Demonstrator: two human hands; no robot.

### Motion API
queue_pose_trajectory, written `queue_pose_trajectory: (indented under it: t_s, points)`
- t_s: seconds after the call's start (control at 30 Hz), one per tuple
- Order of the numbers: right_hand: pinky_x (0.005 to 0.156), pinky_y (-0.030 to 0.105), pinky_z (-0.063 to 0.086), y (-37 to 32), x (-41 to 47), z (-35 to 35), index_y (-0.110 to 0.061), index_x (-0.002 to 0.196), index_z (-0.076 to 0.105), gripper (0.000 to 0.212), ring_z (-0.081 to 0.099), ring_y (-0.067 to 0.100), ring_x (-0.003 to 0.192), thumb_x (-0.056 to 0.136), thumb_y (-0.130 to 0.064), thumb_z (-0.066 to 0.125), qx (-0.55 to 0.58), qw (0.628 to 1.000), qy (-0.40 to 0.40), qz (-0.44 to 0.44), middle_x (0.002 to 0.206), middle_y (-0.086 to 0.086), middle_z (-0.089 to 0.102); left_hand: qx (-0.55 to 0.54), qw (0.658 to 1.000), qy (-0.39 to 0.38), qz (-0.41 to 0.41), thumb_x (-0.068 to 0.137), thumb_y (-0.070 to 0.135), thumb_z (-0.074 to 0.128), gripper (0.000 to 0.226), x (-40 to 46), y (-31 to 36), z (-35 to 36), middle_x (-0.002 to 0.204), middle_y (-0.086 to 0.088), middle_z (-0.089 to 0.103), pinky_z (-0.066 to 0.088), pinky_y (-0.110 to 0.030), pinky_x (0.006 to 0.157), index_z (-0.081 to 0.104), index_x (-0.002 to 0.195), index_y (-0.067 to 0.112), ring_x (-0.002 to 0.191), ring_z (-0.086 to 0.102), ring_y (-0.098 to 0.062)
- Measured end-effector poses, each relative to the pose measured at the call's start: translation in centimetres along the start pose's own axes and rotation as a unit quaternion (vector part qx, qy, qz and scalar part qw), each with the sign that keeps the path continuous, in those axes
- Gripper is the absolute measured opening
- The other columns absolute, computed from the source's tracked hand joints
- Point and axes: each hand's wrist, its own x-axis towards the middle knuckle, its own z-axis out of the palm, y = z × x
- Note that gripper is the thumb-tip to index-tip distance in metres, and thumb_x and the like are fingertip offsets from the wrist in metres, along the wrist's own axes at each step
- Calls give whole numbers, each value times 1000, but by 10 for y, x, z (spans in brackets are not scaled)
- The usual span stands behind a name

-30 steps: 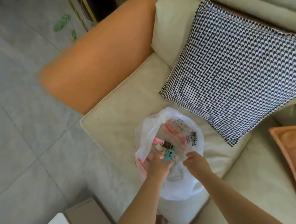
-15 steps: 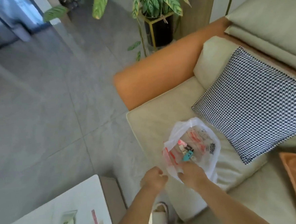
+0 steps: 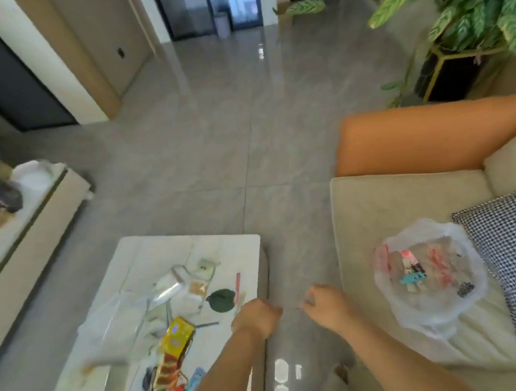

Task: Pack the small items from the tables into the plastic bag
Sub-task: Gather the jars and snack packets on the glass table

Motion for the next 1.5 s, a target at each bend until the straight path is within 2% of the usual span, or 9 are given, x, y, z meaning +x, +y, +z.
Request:
queue_pose_trajectory:
  t_s: [0.13,0.33,0.5,0.63,0.9,1.0,1.17,1.33,1.5]
  points:
    - [93,33,47,-68,-30,36,-13,110,60,38,57,28,111,91,-43,45,-17,996,-41,-75,118,10,63,-9,997,47,-54,90,52,43,46,-49,-81,-6,118,-5,63,45,-34,94,59,111,14,112,57,-24]
    - [96,32,41,-152,-73,92,-22,124,53,43,51,20,121,91,-48,41,-65,976,-89,-189,130,-2,56,-90,983,87,-137,88,49,42,53,-121,-187,-2,115,-15,64,47,-38,88,61,110,6,107,59,-29]
    - [93,36,42,-208,-103,125,-23,122,53,41,53,23,117,91,-47,39,-187,926,-103,-312,126,1,59,-185,947,145,-220,87,48,47,32,-174,-243,15,89,-2,65,36,-24,56,59,80,19,87,61,-21]
    - [94,37,42,-246,-123,148,-21,123,55,43,54,24,115,91,-47,42,-243,872,-143,-401,123,2,61,-268,897,201,-289,86,50,47,27,-216,-268,34,98,-2,66,38,-26,65,57,86,25,86,57,-19]
    - [81,33,47,-300,-182,205,-18,111,60,38,60,23,103,88,-46,48,-308,769,-226,-512,110,2,65,-385,785,231,-426,88,52,44,53,-298,-307,88,127,-7,59,44,-37,99,56,122,13,117,54,-28]
    - [73,31,43,-305,-215,231,-19,92,55,25,60,24,98,86,-42,49,-334,724,-256,-547,99,2,63,-422,748,243,-450,93,45,43,48,-333,-315,113,128,-11,58,42,-31,93,56,123,10,117,54,-27]
    - [86,36,45,-314,-281,274,-21,114,55,37,57,24,107,88,-45,45,-371,667,-263,-590,116,1,62,-461,681,270,-500,86,57,48,52,-389,-333,159,112,-7,65,48,-33,84,61,110,13,104,60,-26]
    - [71,32,37,-311,-348,320,-20,98,56,26,57,22,96,87,-40,43,-382,655,-270,-594,102,1,63,-473,660,273,-516,86,56,43,48,-446,-355,208,113,-3,64,49,-37,88,60,108,17,106,60,-26]
    - [70,29,41,-302,-418,366,-23,108,54,33,60,20,94,85,-44,43,-374,666,-283,-580,105,-1,64,-473,644,270,-537,84,56,43,47,-506,-391,264,103,-2,68,51,-34,83,64,99,16,97,64,-25]
